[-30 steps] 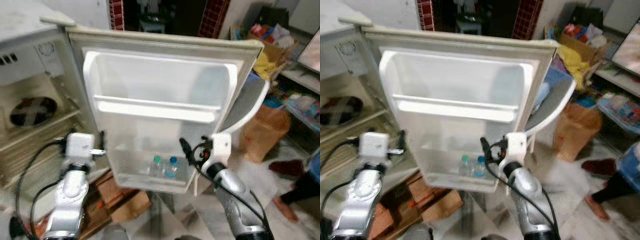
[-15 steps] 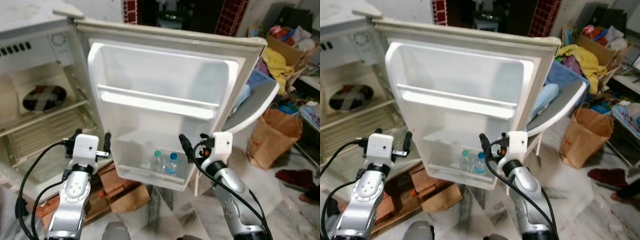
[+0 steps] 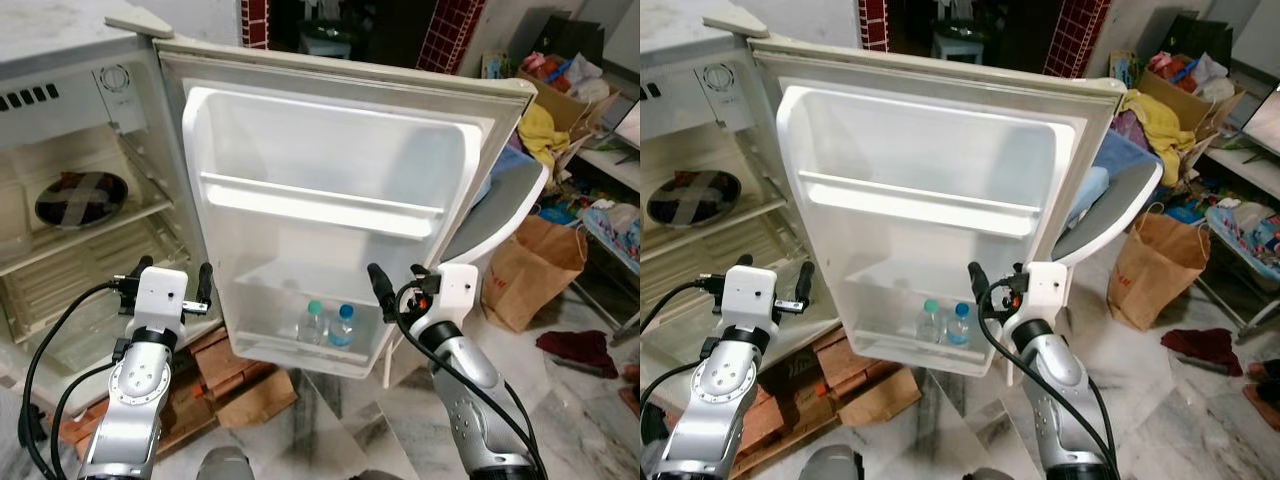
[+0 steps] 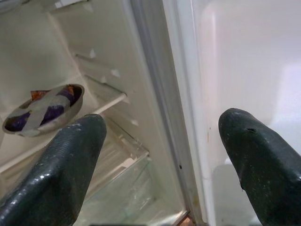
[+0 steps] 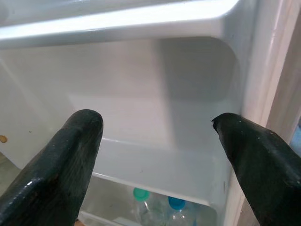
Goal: Restocking fridge
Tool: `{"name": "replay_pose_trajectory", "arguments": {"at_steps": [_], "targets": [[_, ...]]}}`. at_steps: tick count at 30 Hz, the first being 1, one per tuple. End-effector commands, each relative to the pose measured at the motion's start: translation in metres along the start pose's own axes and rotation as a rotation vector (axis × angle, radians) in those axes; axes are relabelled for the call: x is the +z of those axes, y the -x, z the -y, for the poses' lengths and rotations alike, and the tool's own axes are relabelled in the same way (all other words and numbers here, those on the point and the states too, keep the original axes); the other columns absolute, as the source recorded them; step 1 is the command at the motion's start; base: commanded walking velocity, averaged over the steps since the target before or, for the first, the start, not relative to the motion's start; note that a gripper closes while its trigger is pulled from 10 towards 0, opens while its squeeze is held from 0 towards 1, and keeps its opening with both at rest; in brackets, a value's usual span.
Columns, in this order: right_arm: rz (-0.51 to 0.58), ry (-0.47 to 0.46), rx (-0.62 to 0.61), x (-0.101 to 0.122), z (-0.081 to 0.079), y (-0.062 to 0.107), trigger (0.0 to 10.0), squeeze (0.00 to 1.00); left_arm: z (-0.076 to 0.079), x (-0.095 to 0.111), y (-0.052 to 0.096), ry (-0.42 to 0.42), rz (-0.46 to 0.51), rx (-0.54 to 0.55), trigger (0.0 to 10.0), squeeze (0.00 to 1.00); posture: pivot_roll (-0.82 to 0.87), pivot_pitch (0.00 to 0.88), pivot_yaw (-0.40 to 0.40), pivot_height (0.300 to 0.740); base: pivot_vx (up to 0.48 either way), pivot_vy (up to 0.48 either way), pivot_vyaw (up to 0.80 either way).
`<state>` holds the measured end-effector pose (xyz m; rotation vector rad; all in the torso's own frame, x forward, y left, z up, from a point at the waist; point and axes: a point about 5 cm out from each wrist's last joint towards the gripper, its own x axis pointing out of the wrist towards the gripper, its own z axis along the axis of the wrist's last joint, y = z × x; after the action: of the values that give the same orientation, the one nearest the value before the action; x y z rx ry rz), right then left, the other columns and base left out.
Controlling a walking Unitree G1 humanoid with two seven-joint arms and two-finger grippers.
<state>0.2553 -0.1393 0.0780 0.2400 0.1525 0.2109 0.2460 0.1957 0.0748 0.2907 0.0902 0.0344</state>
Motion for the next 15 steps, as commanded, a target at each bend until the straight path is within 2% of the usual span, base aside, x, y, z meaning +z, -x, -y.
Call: {"name": "replay_pose_trajectory", "arguments": {"at_steps": [1, 10, 15], "targets": [[0.025, 0.01, -0.027, 0.0054, 0.0061, 0.0022, 10.0, 0.0, -0.0003, 0.0002, 0.0016, -0.009, -0.004, -0.003, 10.0, 0.0, 0.04, 0.0, -0.077, 0.72, 0.0, 0.0, 0.0], [0.028, 0.016, -0.025, 0.0066, 0.0062, 0.0013, 10.0, 0.0, -0.0002, 0.0009, 0.0007, -0.012, -0.002, -0.003, 10.0, 0.0, 0.04, 0.0, -0.077, 0.72, 0.0, 0.0, 0.0], [0.081, 0.02, -0.019, 0.0142, 0.0053, 0.0004, 10.0, 0.0, -0.0004, 0.0018, 0.0003, -0.02, 0.005, -0.004, 10.0, 0.0, 0.04, 0.0, -0.077, 0.72, 0.0, 0.0, 0.0]]}}
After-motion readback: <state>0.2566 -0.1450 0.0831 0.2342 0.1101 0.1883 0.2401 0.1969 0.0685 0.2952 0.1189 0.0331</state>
